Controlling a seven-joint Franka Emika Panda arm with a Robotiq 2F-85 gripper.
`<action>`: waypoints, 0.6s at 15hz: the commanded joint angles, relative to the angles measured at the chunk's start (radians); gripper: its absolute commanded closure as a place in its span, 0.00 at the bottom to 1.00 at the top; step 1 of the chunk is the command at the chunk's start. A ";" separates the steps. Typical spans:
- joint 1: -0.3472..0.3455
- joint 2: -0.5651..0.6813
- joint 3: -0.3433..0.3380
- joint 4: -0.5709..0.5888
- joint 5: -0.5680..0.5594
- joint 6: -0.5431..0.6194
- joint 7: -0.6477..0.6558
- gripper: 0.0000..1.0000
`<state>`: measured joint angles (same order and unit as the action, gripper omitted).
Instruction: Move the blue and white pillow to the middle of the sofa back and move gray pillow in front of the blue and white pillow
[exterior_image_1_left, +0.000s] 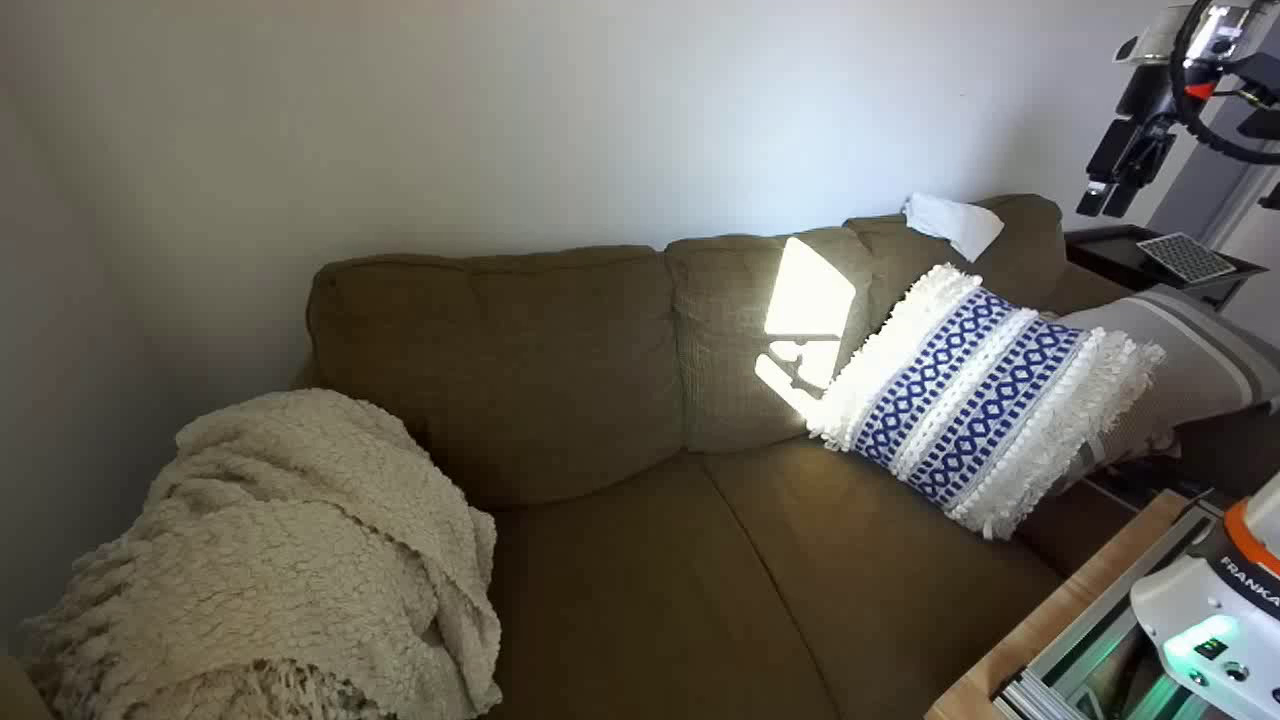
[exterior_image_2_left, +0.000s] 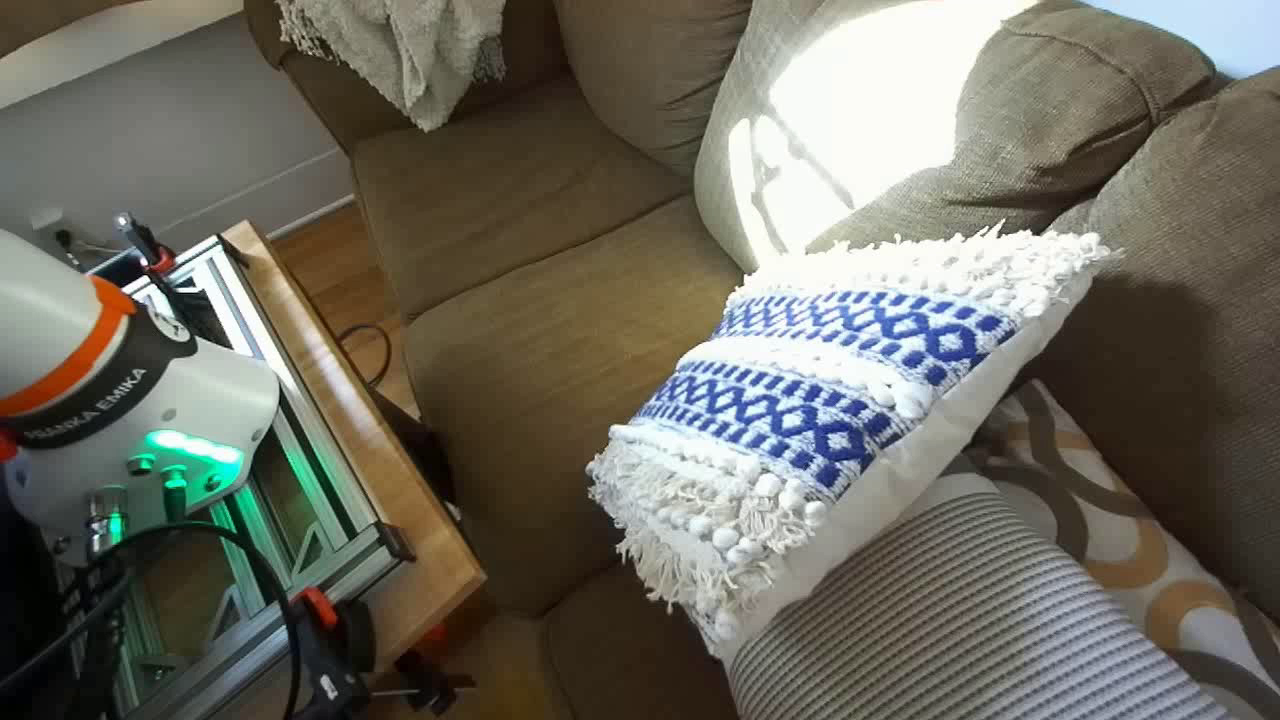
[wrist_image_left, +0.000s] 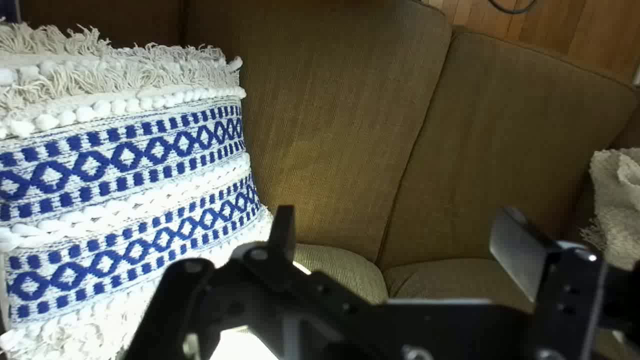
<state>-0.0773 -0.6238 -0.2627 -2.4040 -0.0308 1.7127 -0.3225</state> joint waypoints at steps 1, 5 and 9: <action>-0.011 0.003 0.009 0.002 0.005 -0.002 -0.005 0.00; -0.011 0.003 0.009 0.002 0.005 -0.002 -0.005 0.00; -0.022 0.076 -0.037 0.038 0.004 0.003 -0.039 0.00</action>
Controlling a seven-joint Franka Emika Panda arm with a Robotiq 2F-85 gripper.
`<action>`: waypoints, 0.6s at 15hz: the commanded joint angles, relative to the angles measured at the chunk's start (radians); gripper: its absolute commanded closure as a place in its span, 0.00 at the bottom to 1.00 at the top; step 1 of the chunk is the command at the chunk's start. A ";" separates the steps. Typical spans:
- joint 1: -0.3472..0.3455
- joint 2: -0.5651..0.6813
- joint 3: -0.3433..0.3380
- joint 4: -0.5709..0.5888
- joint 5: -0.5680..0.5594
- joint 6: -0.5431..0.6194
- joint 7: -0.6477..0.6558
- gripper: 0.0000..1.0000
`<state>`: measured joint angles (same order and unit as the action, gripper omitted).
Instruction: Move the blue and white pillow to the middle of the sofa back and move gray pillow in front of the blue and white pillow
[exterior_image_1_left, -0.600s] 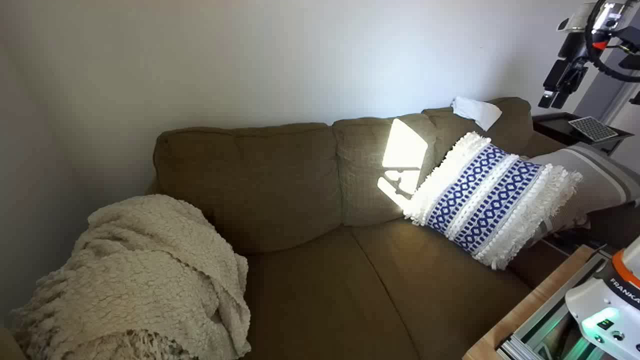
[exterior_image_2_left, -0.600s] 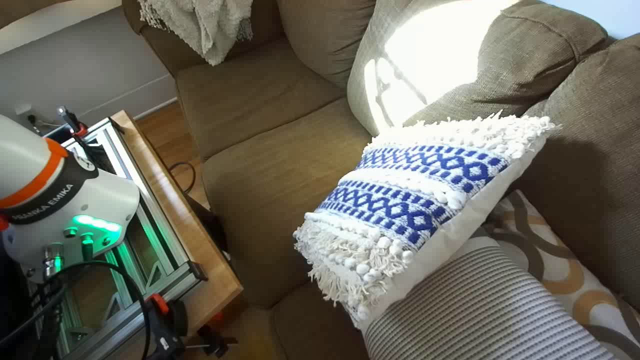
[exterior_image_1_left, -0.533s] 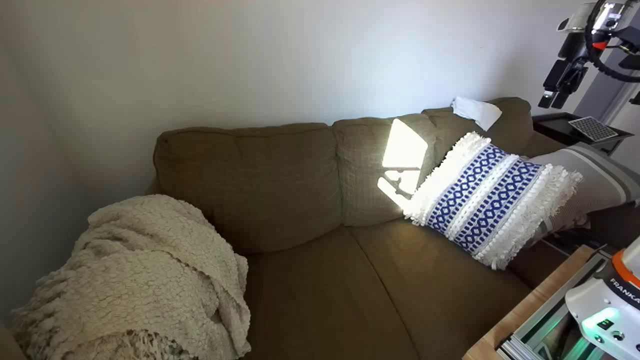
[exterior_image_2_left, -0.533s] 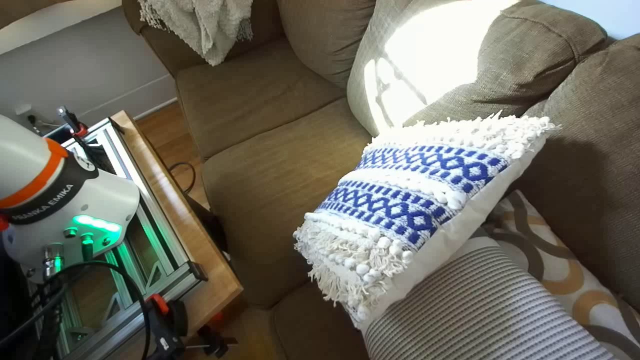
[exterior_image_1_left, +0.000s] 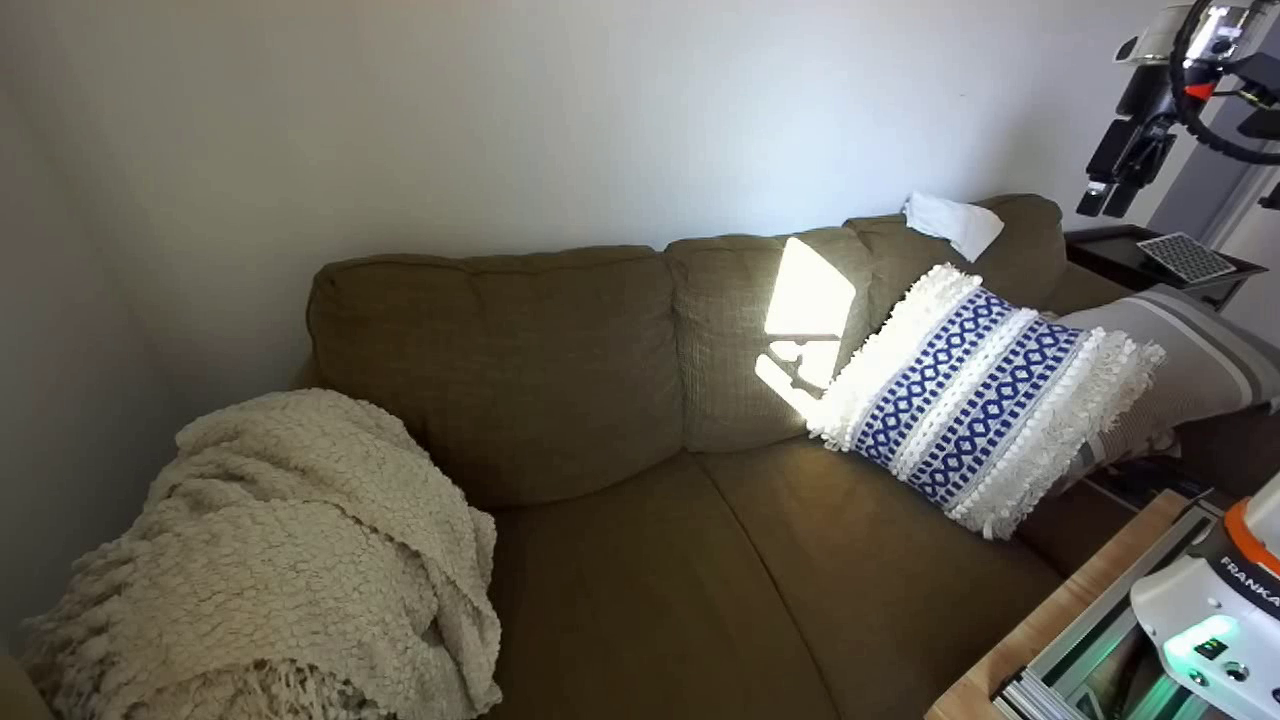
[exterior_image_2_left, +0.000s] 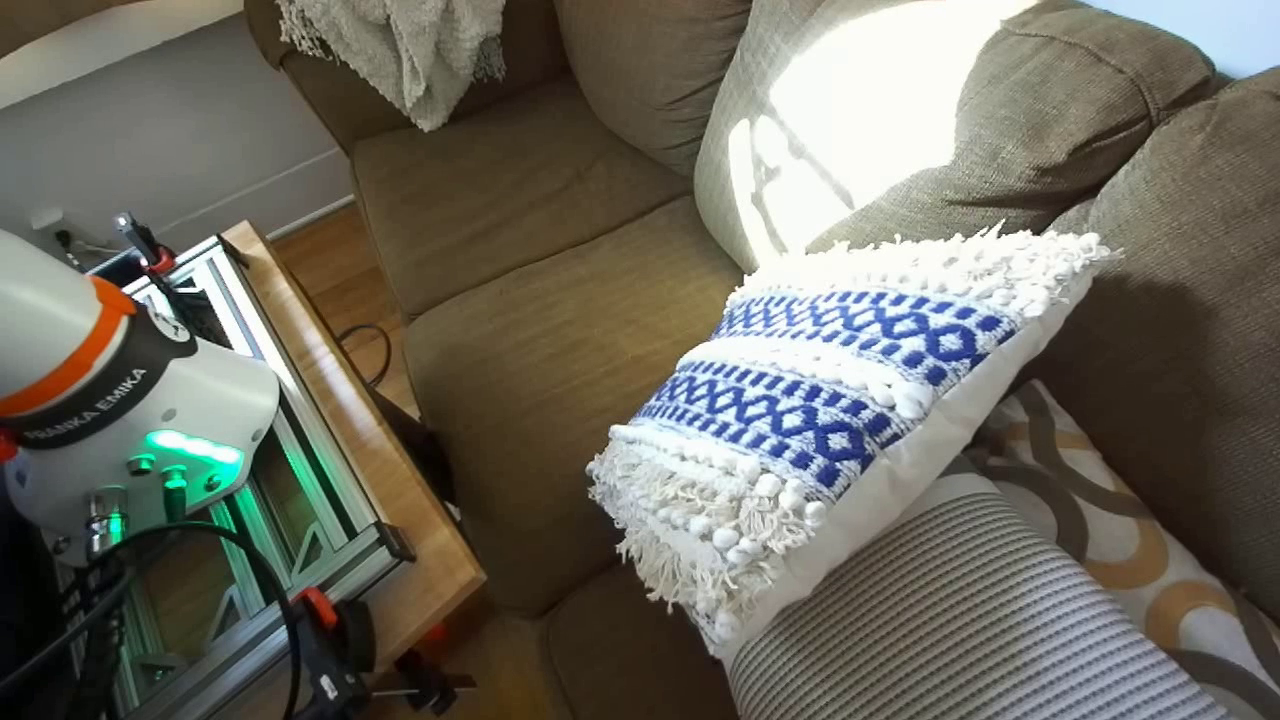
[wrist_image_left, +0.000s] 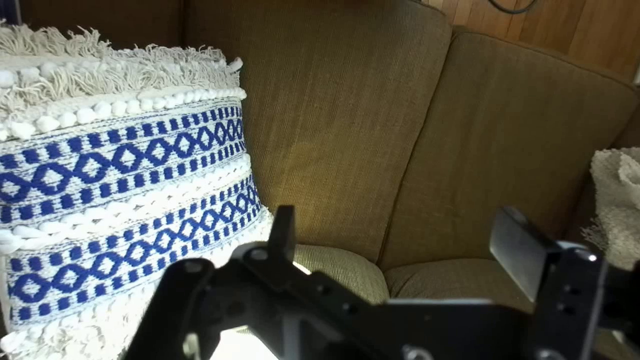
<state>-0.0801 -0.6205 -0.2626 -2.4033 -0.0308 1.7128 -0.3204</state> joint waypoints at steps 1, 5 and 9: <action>-0.030 0.089 -0.041 0.038 -0.020 0.027 -0.051 0.00; -0.044 0.234 -0.066 0.083 -0.115 0.056 -0.166 0.00; -0.052 0.410 -0.071 0.132 -0.159 0.152 -0.233 0.00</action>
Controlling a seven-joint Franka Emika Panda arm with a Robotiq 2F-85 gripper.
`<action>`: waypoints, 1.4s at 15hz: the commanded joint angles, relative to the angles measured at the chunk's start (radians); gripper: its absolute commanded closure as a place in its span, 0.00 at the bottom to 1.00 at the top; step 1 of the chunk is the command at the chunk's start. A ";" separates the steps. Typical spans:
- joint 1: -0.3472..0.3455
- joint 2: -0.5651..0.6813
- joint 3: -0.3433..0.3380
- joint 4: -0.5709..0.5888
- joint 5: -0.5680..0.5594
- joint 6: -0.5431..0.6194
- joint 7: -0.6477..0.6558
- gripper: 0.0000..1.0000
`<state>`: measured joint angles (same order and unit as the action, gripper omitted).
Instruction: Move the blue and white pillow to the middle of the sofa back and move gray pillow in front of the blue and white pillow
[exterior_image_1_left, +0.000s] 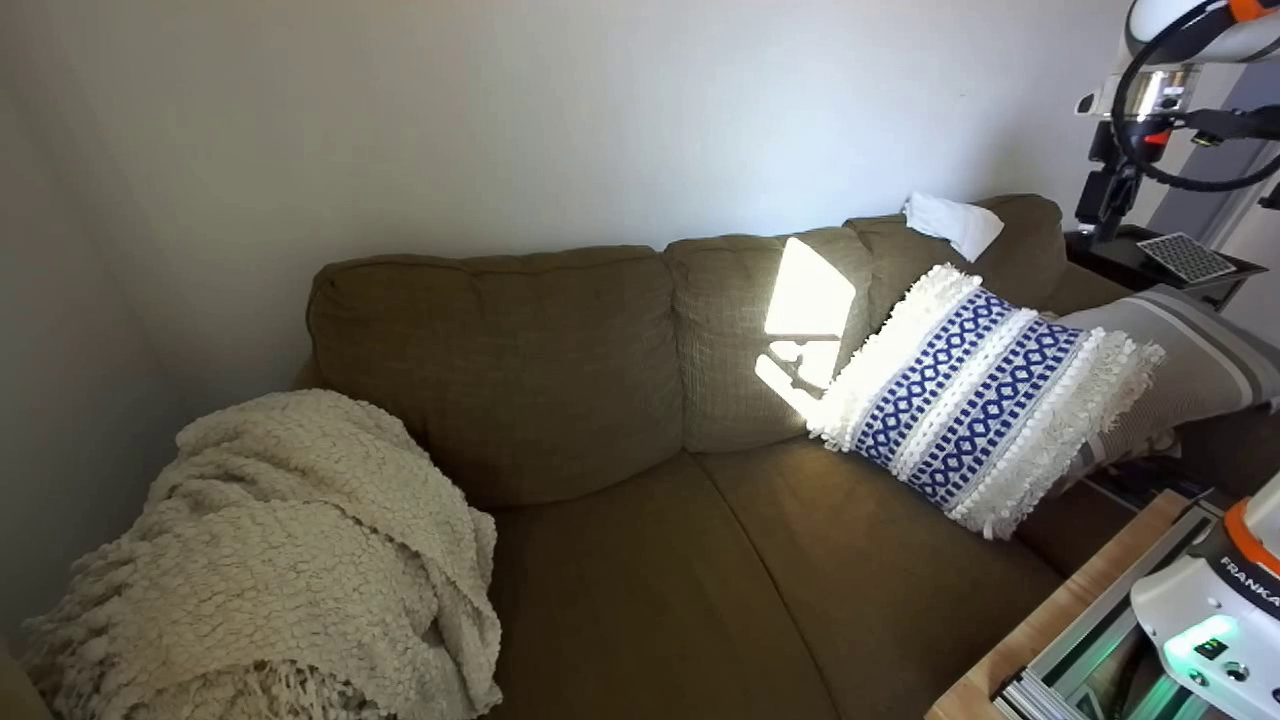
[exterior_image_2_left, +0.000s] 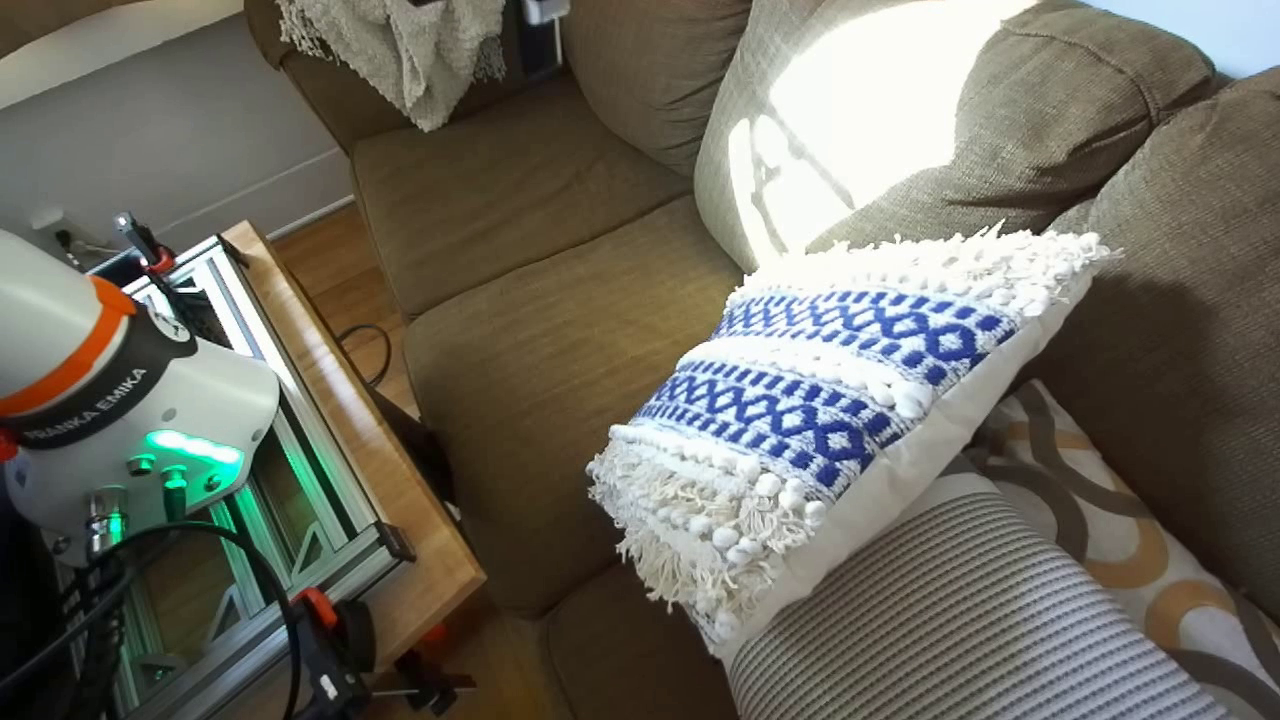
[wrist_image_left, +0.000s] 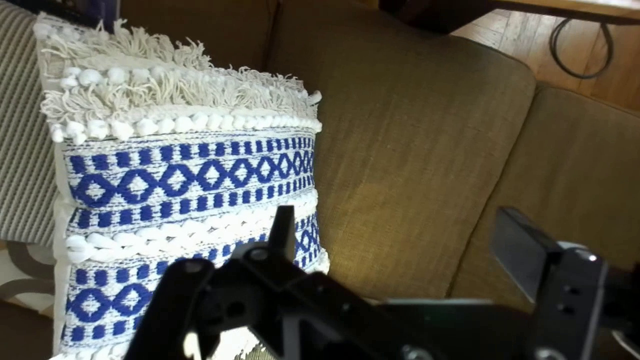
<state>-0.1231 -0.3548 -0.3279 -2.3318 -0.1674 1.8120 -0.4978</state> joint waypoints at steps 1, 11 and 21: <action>-0.017 0.191 0.002 0.073 -0.036 0.084 -0.049 0.00; -0.148 0.524 0.006 0.241 -0.024 0.156 -0.073 0.00; -0.208 0.588 0.019 0.269 0.010 0.215 -0.101 0.00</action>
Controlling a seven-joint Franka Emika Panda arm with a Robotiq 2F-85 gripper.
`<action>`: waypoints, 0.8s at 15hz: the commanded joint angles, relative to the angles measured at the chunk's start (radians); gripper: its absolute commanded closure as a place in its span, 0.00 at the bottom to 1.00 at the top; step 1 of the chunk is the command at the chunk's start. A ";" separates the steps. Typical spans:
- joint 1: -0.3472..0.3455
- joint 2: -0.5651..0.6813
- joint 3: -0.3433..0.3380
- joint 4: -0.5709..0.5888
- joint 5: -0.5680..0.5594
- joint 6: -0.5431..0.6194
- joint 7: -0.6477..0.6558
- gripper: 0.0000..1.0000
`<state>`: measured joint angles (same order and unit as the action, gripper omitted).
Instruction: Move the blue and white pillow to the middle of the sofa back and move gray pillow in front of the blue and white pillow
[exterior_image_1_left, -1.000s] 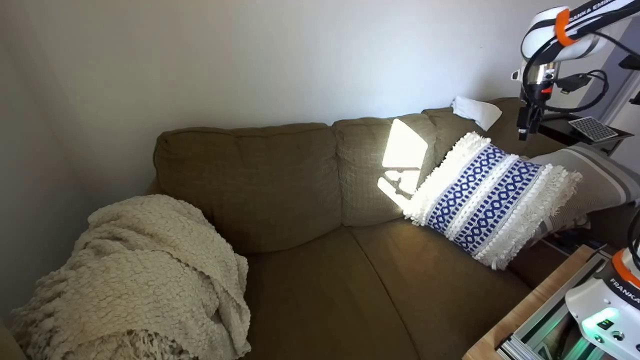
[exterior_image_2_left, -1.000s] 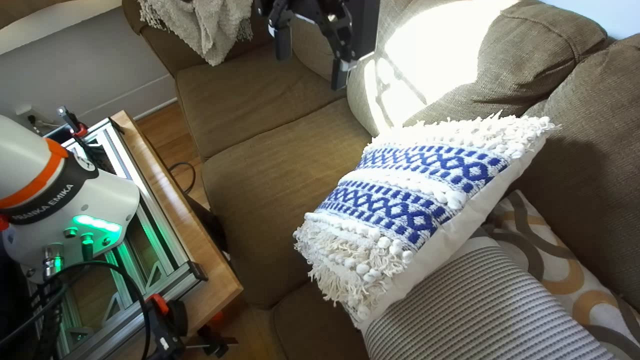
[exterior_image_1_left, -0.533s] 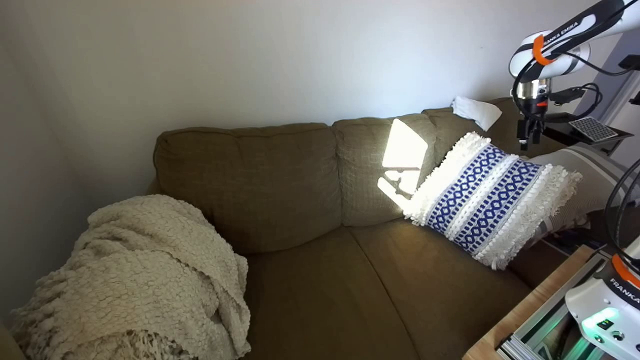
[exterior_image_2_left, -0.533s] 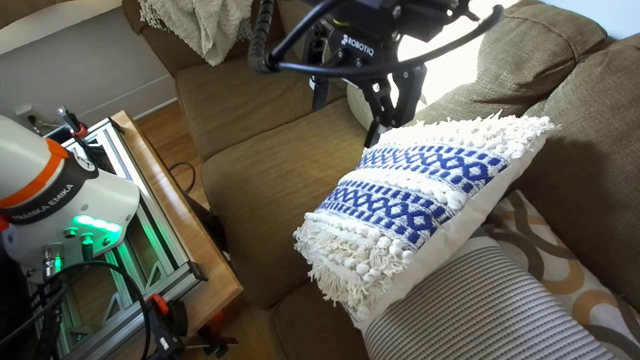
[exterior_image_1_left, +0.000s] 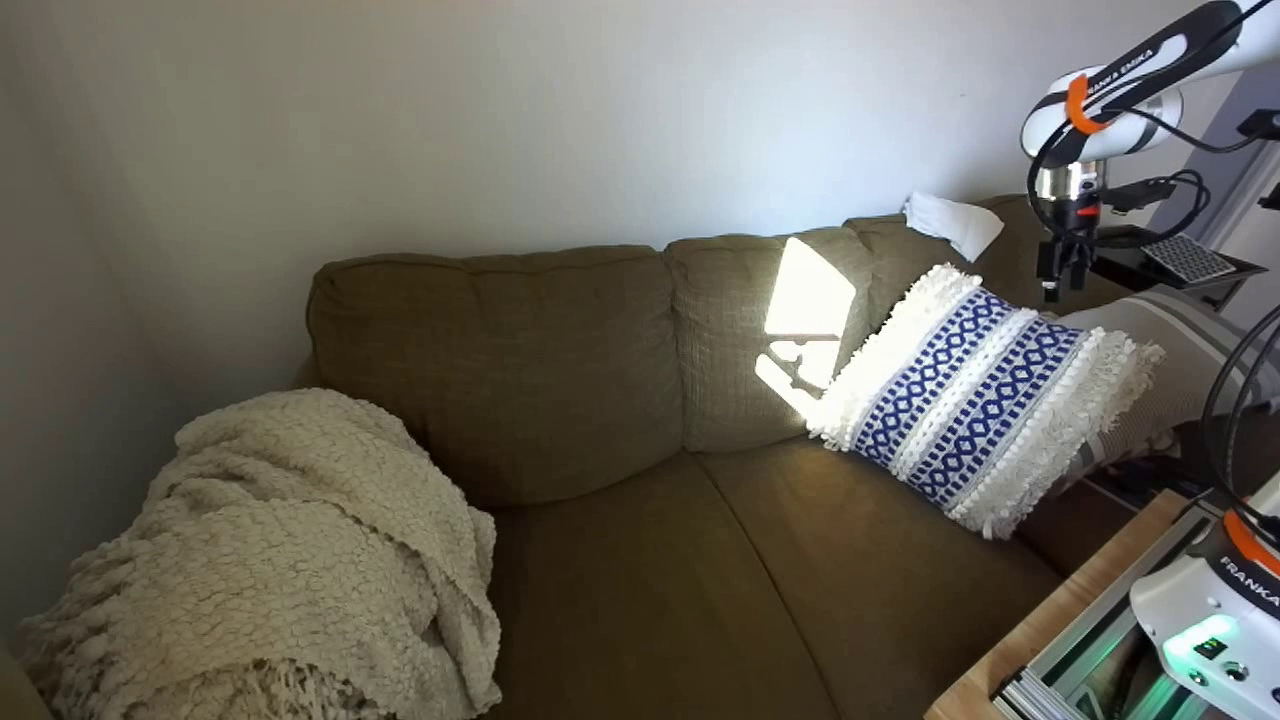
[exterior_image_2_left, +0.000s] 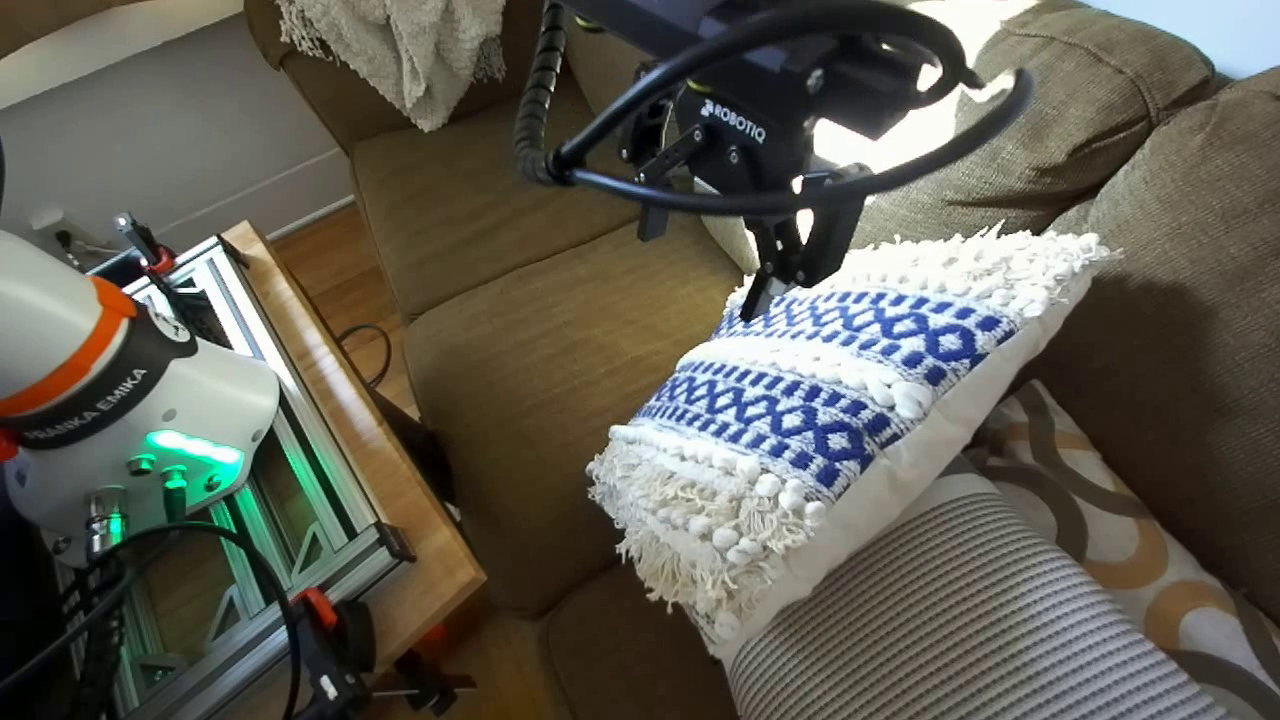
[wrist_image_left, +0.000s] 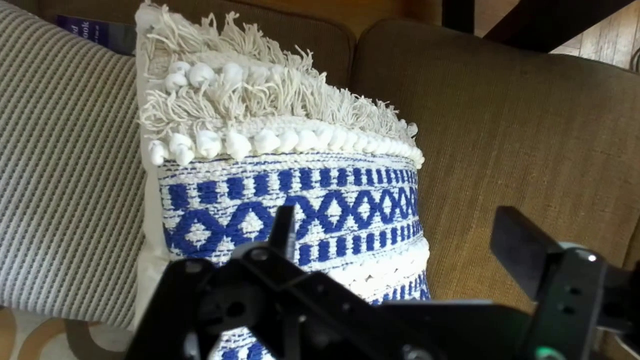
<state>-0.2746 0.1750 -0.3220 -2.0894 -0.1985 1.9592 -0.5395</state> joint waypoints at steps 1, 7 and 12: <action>-0.068 0.069 0.011 0.026 0.038 0.107 -0.067 0.00; -0.148 0.161 0.024 0.042 0.063 0.353 -0.136 0.00; -0.205 0.260 0.053 0.105 0.127 0.423 -0.215 0.00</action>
<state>-0.4258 0.3639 -0.3005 -2.0452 -0.1144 2.3679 -0.6915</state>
